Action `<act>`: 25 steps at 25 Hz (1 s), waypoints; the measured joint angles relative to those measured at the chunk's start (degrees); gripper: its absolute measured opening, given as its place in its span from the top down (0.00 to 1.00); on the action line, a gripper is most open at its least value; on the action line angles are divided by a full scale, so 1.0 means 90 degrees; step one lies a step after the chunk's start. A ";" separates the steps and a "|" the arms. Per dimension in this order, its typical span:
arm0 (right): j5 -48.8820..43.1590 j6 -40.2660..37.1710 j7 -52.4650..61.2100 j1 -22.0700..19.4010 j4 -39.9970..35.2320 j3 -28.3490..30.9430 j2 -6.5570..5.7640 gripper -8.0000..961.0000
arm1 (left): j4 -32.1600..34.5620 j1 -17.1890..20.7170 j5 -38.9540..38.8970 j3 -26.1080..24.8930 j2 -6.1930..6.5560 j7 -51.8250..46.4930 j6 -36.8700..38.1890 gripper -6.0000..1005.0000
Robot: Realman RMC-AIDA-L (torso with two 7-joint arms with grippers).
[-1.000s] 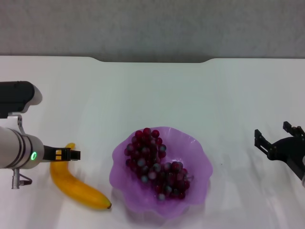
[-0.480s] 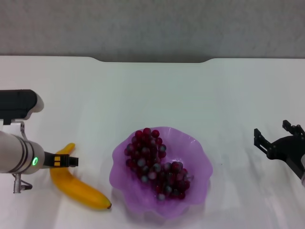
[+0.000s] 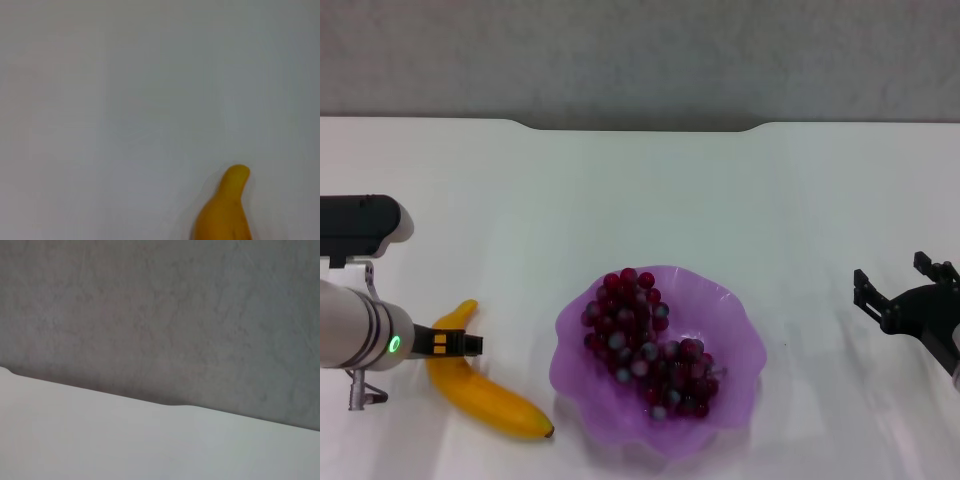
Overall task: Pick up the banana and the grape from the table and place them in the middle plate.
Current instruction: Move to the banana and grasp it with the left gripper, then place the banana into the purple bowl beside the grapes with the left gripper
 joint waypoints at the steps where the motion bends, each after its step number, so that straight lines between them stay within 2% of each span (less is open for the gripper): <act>1: 0.0000 0.0000 -0.0001 0.0001 0.0000 0.0000 0.0000 0.10 | 0.0015 -0.0003 0.0000 0.0000 0.0000 0.0000 0.0005 0.13; 4: 0.0000 -0.0002 -0.0002 0.0002 0.0000 0.0000 0.0000 0.10 | 0.0039 -0.0009 0.0000 -0.0002 0.0000 0.0000 0.0014 0.16; 15: 0.0000 -0.0001 -0.0004 0.0007 -0.0001 0.0000 0.0000 0.10 | 0.0052 0.0013 -0.0005 -0.0050 0.0009 0.0000 0.0100 0.40; 21: -0.0004 -0.0001 -0.0004 0.0007 -0.0001 0.0000 0.0000 0.10 | 0.0052 0.0000 -0.0002 -0.0010 0.0010 0.0003 0.0100 0.48; 23: -0.0004 -0.0001 -0.0004 -0.0001 -0.0004 0.0000 0.0000 0.10 | -0.0032 0.0021 -0.0001 -0.0009 0.0011 0.0019 0.0086 0.48; 25: -0.0001 0.0004 -0.0004 -0.0011 -0.0018 0.0000 0.0000 0.10 | -0.0614 0.0247 0.0000 -0.0003 0.0022 0.0112 -0.0012 0.48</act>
